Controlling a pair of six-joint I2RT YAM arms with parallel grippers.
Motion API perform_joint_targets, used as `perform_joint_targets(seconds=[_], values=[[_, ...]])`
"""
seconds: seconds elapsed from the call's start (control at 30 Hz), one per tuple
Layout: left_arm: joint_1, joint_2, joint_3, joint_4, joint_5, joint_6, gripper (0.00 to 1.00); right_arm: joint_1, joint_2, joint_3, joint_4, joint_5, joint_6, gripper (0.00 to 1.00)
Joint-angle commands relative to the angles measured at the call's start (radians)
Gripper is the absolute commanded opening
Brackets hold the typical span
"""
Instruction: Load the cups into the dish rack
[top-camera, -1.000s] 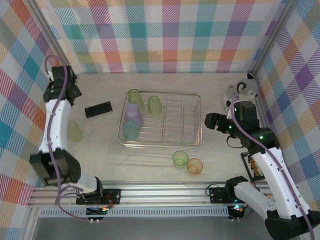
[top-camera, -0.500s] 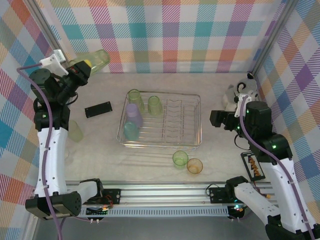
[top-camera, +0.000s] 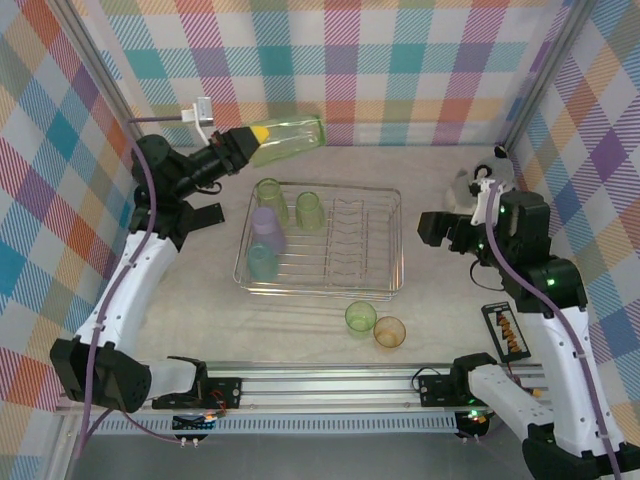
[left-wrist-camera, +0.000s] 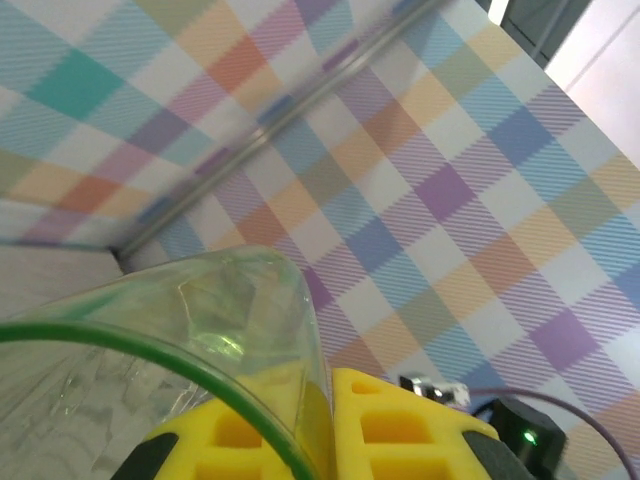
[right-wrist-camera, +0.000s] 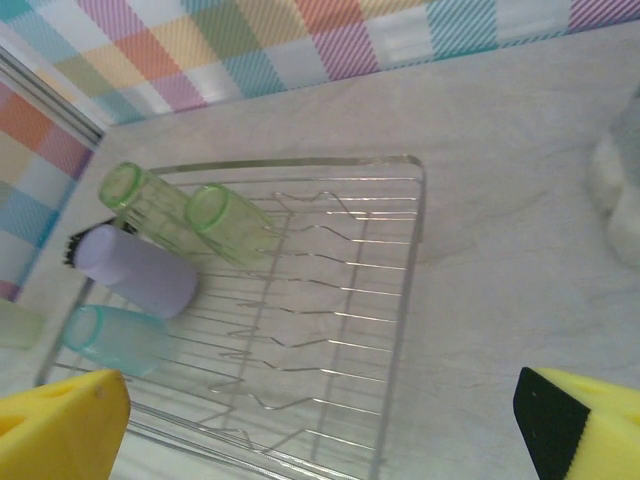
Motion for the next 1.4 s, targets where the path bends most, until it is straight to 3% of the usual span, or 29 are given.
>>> perform_joint_targets(seconds=[0.0, 0.17, 0.33, 0.53, 0.8, 1.17, 1.37], values=[[-0.026, 0.031, -0.028, 0.23, 0.042, -0.121, 0.0, -0.052, 0.03, 0.036, 0.09, -0.216, 0.091, 0.99], [-0.06, 0.101, -0.073, 0.459, 0.069, -0.289, 0.0, -0.125, 0.094, -0.008, 0.295, -0.507, 0.275, 0.99], [-0.083, 0.152, -0.116, 0.603, 0.088, -0.398, 0.0, -0.107, 0.198, -0.052, 0.587, -0.751, 0.539, 0.95], [-0.142, 0.174, -0.129, 0.51, 0.119, -0.325, 0.0, -0.005, 0.26, -0.008, 0.584, -0.71, 0.498, 0.98], [-0.233, 0.176, -0.134, 0.345, 0.136, -0.187, 0.0, 0.015, 0.328, -0.044, 0.679, -0.727, 0.539, 0.99], [-0.258, 0.202, -0.145, 0.356, 0.127, -0.189, 0.0, 0.071, 0.392, -0.056, 0.748, -0.78, 0.562, 0.99], [-0.257, 0.22, -0.142, 0.409, 0.12, -0.224, 0.0, 0.118, 0.418, -0.064, 0.679, -0.761, 0.494, 0.99]])
